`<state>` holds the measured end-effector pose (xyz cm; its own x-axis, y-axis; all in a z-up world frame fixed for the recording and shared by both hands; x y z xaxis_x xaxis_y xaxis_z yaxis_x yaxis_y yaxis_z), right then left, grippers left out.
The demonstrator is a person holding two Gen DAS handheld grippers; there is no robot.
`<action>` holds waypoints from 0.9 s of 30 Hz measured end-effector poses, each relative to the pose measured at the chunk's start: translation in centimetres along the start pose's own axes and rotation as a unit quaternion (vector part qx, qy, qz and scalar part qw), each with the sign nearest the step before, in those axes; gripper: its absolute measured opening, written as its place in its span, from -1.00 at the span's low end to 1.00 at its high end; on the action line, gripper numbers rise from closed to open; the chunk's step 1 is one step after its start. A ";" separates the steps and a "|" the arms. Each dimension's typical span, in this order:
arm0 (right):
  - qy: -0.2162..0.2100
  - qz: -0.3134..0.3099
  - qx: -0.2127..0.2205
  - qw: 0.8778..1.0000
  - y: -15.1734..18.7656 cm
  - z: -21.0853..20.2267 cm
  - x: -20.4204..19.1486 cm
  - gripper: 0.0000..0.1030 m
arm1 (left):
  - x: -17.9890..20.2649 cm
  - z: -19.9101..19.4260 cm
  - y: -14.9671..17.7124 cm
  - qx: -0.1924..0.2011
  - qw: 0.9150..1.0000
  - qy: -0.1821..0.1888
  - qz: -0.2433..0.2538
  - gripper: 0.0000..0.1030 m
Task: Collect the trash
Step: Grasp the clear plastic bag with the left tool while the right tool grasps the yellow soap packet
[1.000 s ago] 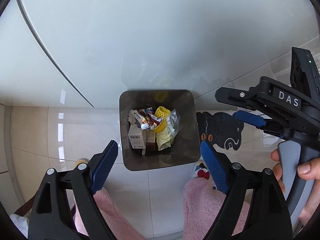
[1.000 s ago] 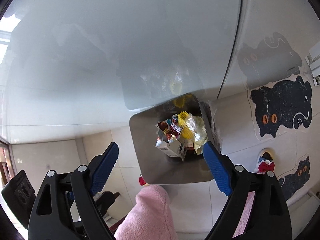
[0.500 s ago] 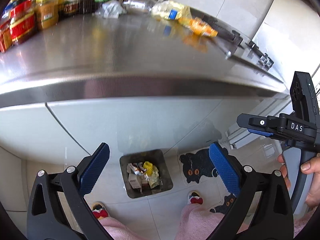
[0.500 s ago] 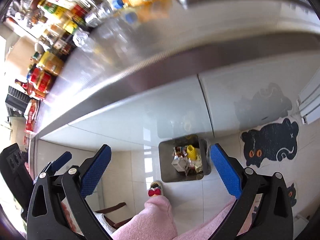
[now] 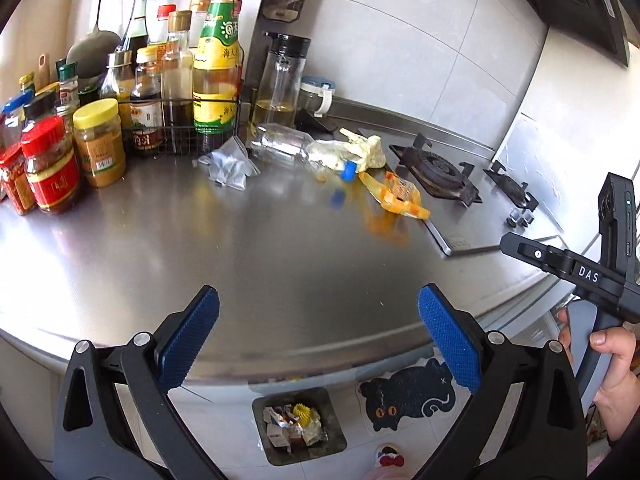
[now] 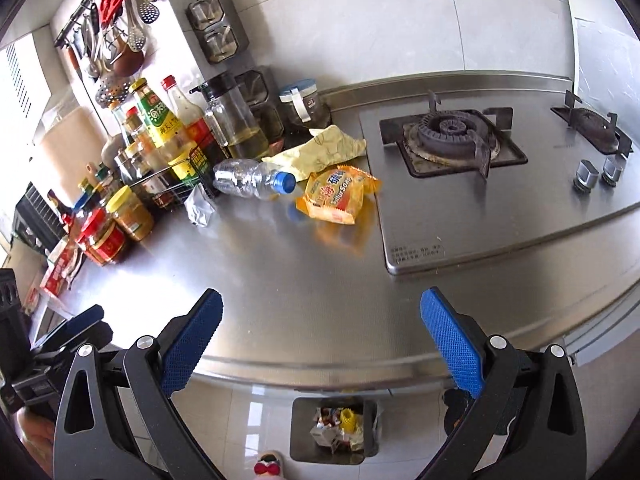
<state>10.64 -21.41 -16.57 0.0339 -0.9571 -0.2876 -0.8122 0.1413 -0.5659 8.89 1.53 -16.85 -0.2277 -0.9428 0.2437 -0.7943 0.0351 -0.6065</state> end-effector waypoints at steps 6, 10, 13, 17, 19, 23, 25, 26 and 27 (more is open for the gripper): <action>0.040 -0.034 0.001 0.999 -2.8 3.2 -0.1 0.93 | -3.9 1.7 -5.0 0.003 0.999 -0.023 -0.035 0.84; 0.043 -0.038 -0.016 0.998 -4.4 5.9 -0.4 0.93 | -6.8 4.4 -7.7 -0.008 0.997 -0.045 -0.070 0.84; 0.041 -0.013 -0.028 0.999 -5.5 8.0 0.1 0.93 | -8.6 6.6 -9.5 -0.014 0.994 -0.047 -0.098 0.84; 0.039 0.017 -0.039 0.998 -6.9 10.3 0.7 0.93 | -10.4 9.7 -11.9 -0.020 0.992 -0.050 -0.115 0.84; 0.043 0.022 -0.040 0.998 -7.5 11.1 0.9 0.93 | -11.0 11.2 -12.9 -0.024 0.991 -0.055 -0.118 0.84; 0.050 0.028 -0.045 0.997 -8.2 12.7 1.0 0.93 | -12.0 14.3 -13.9 -0.046 0.989 -0.063 -0.125 0.84; 0.056 0.027 -0.045 0.997 -8.4 13.3 1.1 0.93 | -12.4 15.5 -13.9 -0.058 0.988 -0.056 -0.135 0.84; 0.060 0.024 -0.046 0.997 -8.6 13.6 1.1 0.93 | -12.6 16.0 -13.9 -0.062 0.987 -0.056 -0.139 0.84; 0.063 0.021 -0.047 0.997 -8.6 13.8 1.1 0.93 | -12.7 16.4 -13.8 -0.065 0.986 -0.057 -0.140 0.84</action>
Point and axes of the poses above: each gripper's, at about its wrist camera, not at the fingertips, and z roughly the way its jaws point, x to its right, y to its underside, the point moved 9 cm from there along z, roughly the way its jaws point, and after that the axes turned 10 degrees about -x, right-handed, at the moved point
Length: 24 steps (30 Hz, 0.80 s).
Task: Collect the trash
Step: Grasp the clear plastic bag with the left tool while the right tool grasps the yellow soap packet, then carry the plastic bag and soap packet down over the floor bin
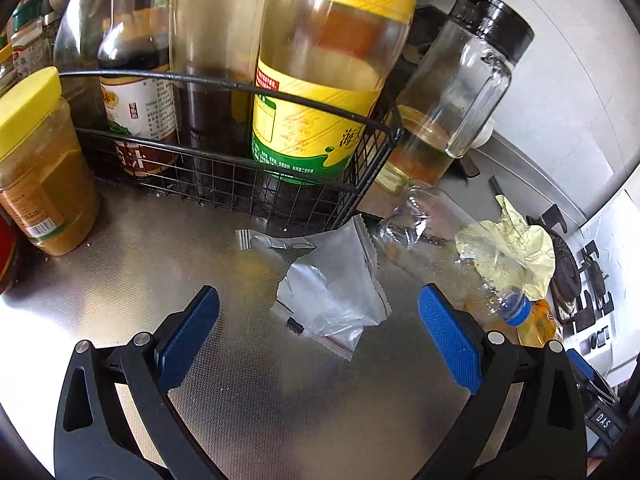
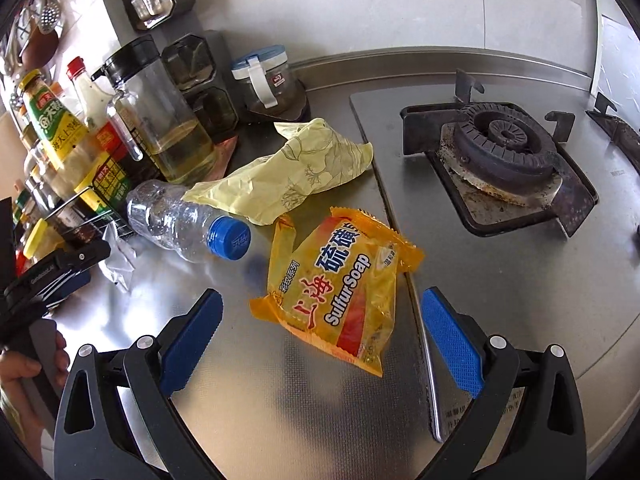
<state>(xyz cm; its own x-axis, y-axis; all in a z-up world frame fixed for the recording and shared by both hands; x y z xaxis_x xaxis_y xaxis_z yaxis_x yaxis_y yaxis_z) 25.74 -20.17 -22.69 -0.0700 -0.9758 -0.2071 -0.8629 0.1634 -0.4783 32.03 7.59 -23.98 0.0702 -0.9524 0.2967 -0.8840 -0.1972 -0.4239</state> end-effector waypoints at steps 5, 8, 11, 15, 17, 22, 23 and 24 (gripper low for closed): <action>0.005 -0.004 -0.021 1.000 0.1 1.6 0.1 0.48 | -0.1 1.2 -0.1 -0.004 1.000 0.003 -0.002 0.57; 0.009 -0.009 -0.019 1.000 0.5 1.6 0.2 0.26 | 0.4 1.4 0.0 -0.002 1.000 0.000 0.017 0.11; 0.010 -0.011 -0.017 1.000 0.7 1.4 0.3 -0.04 | 1.2 1.5 0.2 0.001 0.999 0.003 0.032 -0.04; 0.009 -0.013 -0.021 1.000 1.1 1.2 0.7 -0.40 | 2.3 1.3 0.2 0.008 0.998 0.002 0.057 -0.47; 0.003 -0.007 -0.026 1.000 1.6 1.1 1.0 -0.47 | 2.8 1.0 0.5 0.008 0.998 -0.004 0.068 -0.51; -0.009 0.005 -0.025 1.000 3.0 -0.1 1.7 -0.58 | 3.5 0.6 1.9 0.006 0.997 0.005 0.076 -0.68; -0.009 0.005 -0.024 1.000 3.3 -0.4 1.8 -0.65 | 3.5 0.3 2.2 0.004 0.997 0.007 0.078 -0.69; -0.010 0.004 -0.023 1.000 3.6 -0.8 1.9 -0.71 | 3.8 0.2 2.7 0.002 0.996 0.010 0.083 -0.69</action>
Point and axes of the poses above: each gripper's, at about its wrist camera, not at the fingertips, and z roughly the way its jaws point, x to its right, y to its underside, the point moved 9 cm from there along z, roughly the way its jaws point, and after that the axes turned 10 degrees about -x, right-handed, at the moved point
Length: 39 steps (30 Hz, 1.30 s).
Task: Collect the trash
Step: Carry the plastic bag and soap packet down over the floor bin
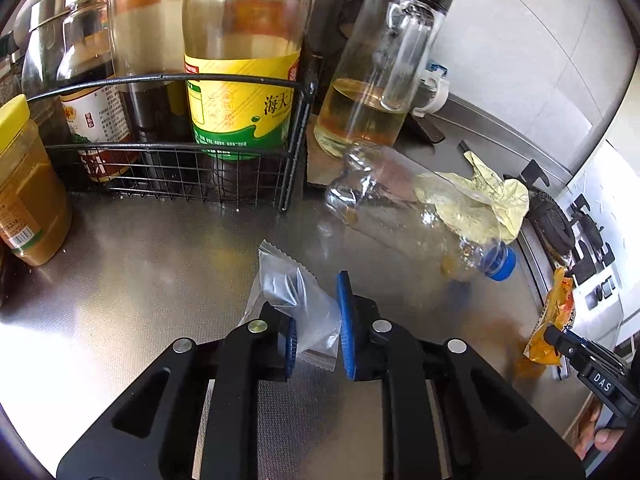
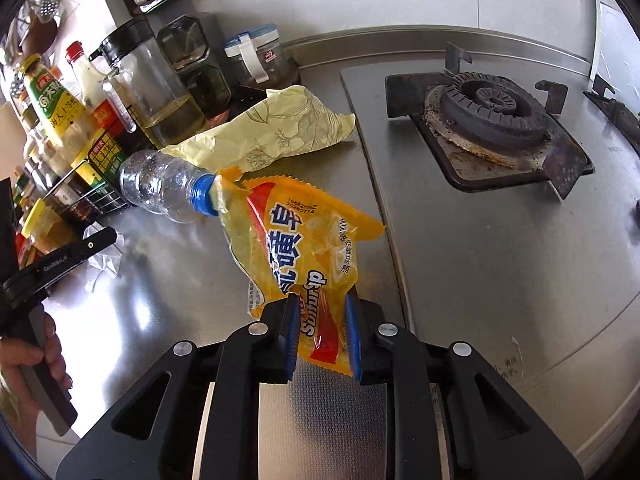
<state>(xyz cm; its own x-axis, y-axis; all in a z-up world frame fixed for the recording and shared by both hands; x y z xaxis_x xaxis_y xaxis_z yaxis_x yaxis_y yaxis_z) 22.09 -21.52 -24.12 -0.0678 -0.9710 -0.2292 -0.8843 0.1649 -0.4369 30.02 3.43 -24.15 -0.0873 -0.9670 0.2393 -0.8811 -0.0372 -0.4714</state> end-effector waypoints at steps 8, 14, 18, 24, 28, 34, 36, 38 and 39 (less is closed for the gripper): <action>-0.019 -0.003 0.021 1.000 2.5 -3.9 -0.3 -0.74 | 3.3 -3.9 4.5 0.004 0.999 0.013 0.040 -0.72; -0.038 -0.018 0.030 0.999 5.6 -7.6 -1.3 -0.74 | 6.5 -8.5 9.0 0.011 0.997 0.045 0.059 -0.72; -0.056 -0.025 0.028 0.998 8.2 -9.5 -1.6 -0.74 | 8.3 -11.4 11.8 0.015 0.995 0.074 0.067 -0.72; -0.074 -0.035 0.023 0.996 12.2 -11.6 -1.7 -0.74 | 10.2 -14.9 15.6 0.022 0.992 0.092 0.079 -0.71; -0.086 -0.035 0.002 0.996 15.0 -11.8 -1.7 -0.73 | 10.7 -16.2 18.4 0.026 0.992 0.083 0.089 -0.71; -0.095 -0.047 -0.040 0.994 19.7 -11.3 -1.7 -0.73 | 10.8 -15.1 23.5 -0.006 0.992 0.095 0.078 -0.71; -0.094 -0.050 -0.057 0.993 21.0 -10.6 -1.7 -0.73 | 10.6 -14.2 25.4 -0.024 0.992 0.095 0.075 -0.71; -0.091 -0.048 -0.074 0.992 22.3 -9.5 -1.5 -0.73 | 10.4 -13.0 27.2 -0.045 0.992 0.095 0.073 -0.71; -0.090 -0.047 -0.084 0.991 22.9 -8.9 -1.4 -0.73 | 10.2 -12.3 28.1 -0.056 0.992 0.091 0.074 -0.71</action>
Point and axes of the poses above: each gripper's, at about its wrist camera, not at the fingertips, and z roughly the way its jaws point, x to its right, y to its underside, the point moved 9 cm from there along z, roughly the way its jaws point, and after that the axes turned 10 degrees about -x, right-handed, at the moved point
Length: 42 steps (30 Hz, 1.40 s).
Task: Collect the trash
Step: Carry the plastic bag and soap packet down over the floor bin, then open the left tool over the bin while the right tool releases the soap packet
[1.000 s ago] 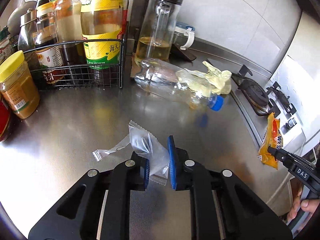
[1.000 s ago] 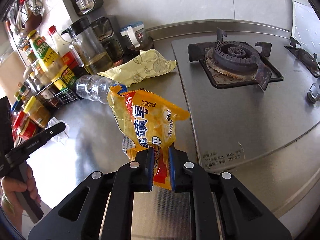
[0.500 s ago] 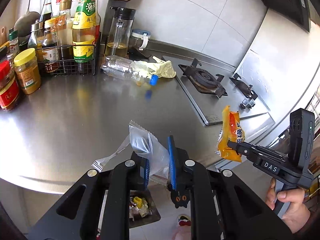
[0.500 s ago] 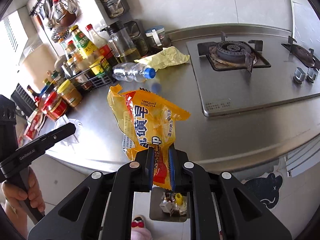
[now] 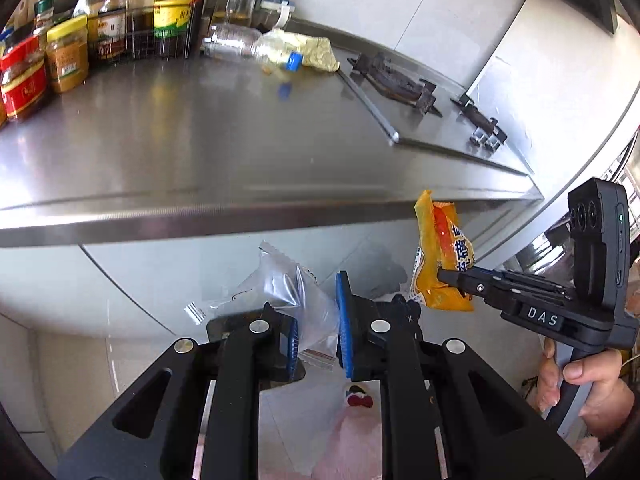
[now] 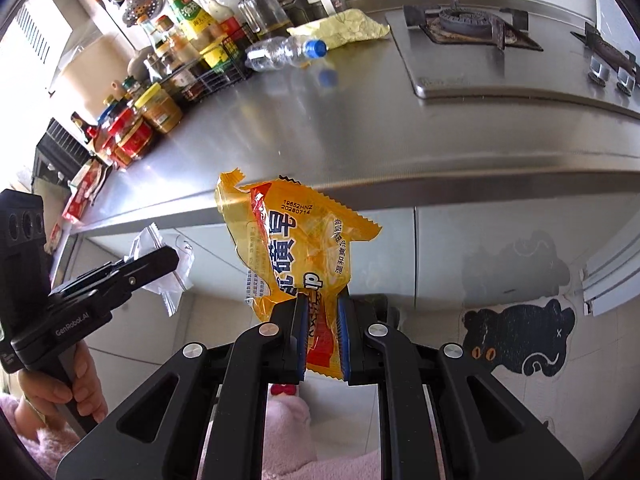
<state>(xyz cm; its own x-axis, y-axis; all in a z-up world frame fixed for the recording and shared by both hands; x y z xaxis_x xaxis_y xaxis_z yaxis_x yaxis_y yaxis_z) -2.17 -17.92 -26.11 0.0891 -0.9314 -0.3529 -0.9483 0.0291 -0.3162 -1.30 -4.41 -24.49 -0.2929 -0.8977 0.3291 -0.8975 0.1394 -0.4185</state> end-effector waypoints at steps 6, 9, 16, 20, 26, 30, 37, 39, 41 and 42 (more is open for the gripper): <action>0.018 0.007 -0.046 0.999 1.9 4.7 1.0 -0.73 | -2.0 5.2 4.2 -0.058 0.998 -0.005 -0.027 -0.71; 0.029 0.012 -0.065 0.997 2.3 7.3 1.8 -0.73 | -3.0 7.5 5.6 -0.077 0.996 -0.003 -0.040 -0.71; 0.047 0.031 -0.116 0.992 3.4 15.2 3.8 -0.73 | -5.7 13.1 7.8 -0.115 0.991 0.004 -0.070 -0.71; 0.035 0.073 -0.142 0.987 4.5 19.1 5.2 -0.73 | -7.4 16.6 8.7 -0.134 0.988 0.006 -0.083 -0.71; 0.026 0.104 -0.164 0.981 5.3 23.5 6.1 -0.73 | -9.5 22.0 10.6 -0.158 0.982 0.003 -0.103 -0.70; 0.031 0.113 -0.176 0.977 5.6 26.5 6.5 -0.73 | -10.3 24.8 12.5 -0.183 0.978 0.006 -0.102 -0.70; 0.025 0.142 -0.196 0.970 5.6 30.6 7.2 -0.73 | -11.8 27.7 14.0 -0.203 0.972 0.018 -0.115 -0.70; 0.026 0.142 -0.202 0.969 5.6 31.5 7.3 -0.73 | -11.8 28.2 14.2 -0.206 0.972 0.022 -0.114 -0.69; 0.022 0.148 -0.207 0.967 5.6 32.3 7.6 -0.73 | -11.8 28.7 14.4 -0.208 0.971 0.026 -0.113 -0.69; 0.021 0.150 -0.209 0.966 5.6 32.6 7.7 -0.73 | -11.9 28.9 14.4 -0.208 0.971 0.025 -0.112 -0.68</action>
<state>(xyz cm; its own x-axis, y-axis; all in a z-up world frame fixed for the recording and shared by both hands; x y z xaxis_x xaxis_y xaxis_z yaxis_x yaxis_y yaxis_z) 3.11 -13.09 -59.32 -0.2126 -0.9182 -0.3343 -0.9705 0.1585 0.1818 -1.20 -3.79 -58.94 -0.0815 -0.9047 0.4182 -0.9930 0.1096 0.0436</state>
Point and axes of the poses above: each gripper's, at about its wrist camera, not at the fingertips, and z roughly the way its jaws point, x to its right, y to its underside, the point moved 9 cm from there along z, roughly the way its jaws point, and after that the axes turned 10 degrees about -x, right-handed, at the moved point
